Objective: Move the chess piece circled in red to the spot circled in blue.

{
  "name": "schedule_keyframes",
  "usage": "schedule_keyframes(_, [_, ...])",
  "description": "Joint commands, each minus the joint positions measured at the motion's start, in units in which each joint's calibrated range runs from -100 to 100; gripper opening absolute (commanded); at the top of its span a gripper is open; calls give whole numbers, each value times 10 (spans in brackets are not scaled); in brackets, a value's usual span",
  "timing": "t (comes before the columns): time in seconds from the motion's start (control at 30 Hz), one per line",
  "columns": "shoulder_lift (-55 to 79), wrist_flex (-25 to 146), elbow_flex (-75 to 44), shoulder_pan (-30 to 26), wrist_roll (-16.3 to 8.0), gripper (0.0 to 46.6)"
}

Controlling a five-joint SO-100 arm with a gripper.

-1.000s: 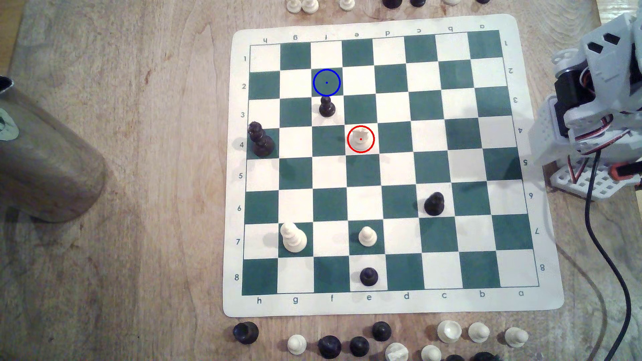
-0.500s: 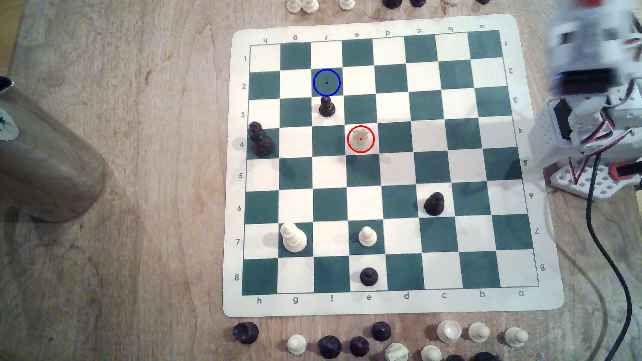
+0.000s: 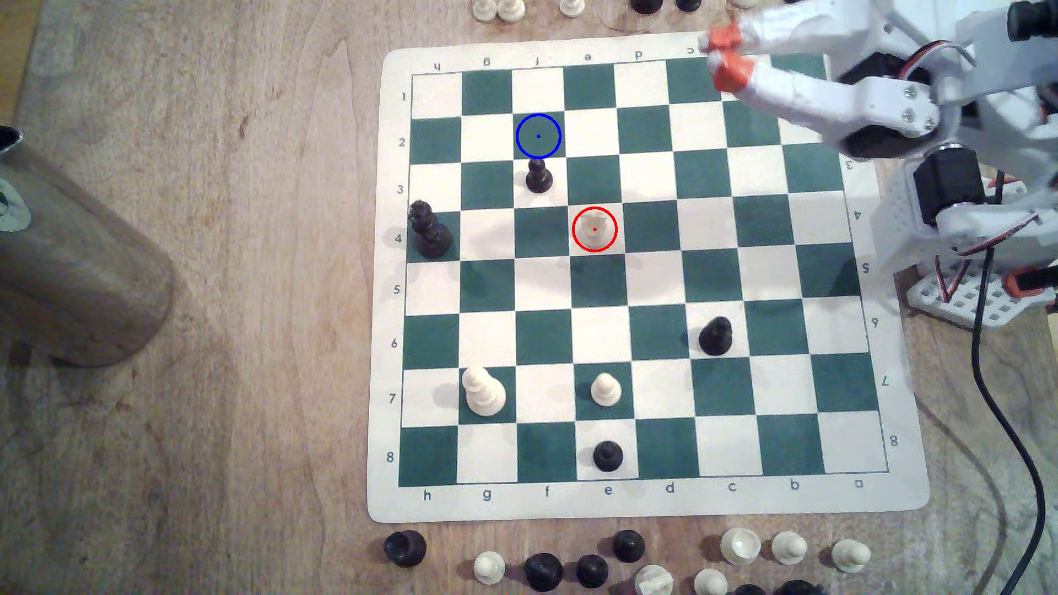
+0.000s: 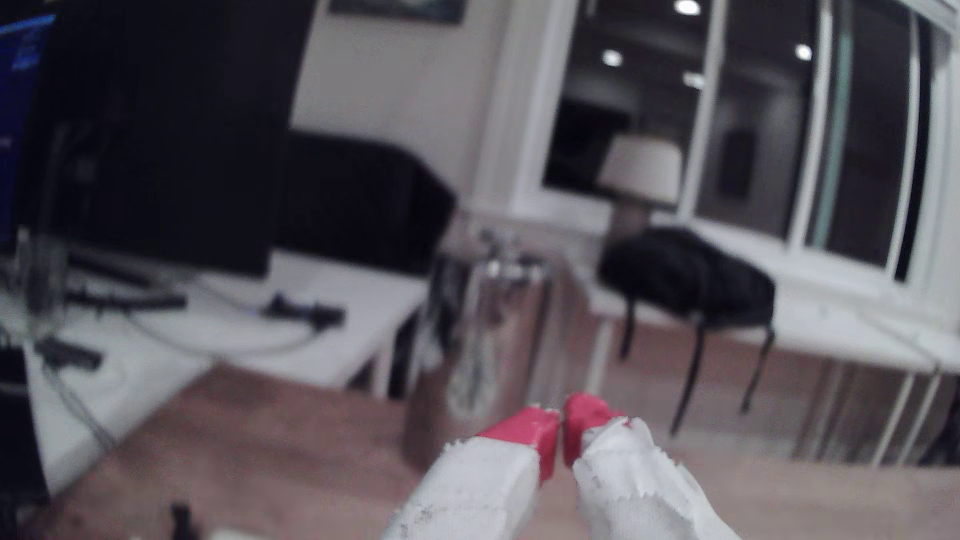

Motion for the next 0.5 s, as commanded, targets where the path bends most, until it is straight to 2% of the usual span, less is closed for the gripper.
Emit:
schedule_keyframes(0.0, [9,139,-50,-8,0,2])
schedule_keyframes(0.07, [21,177,-50,-10,-9,8])
schedule_keyframes(0.23, [113,213,-46,2,-49,70])
schedule_keyframes(0.47, [235,167,-55,-2,-52,87])
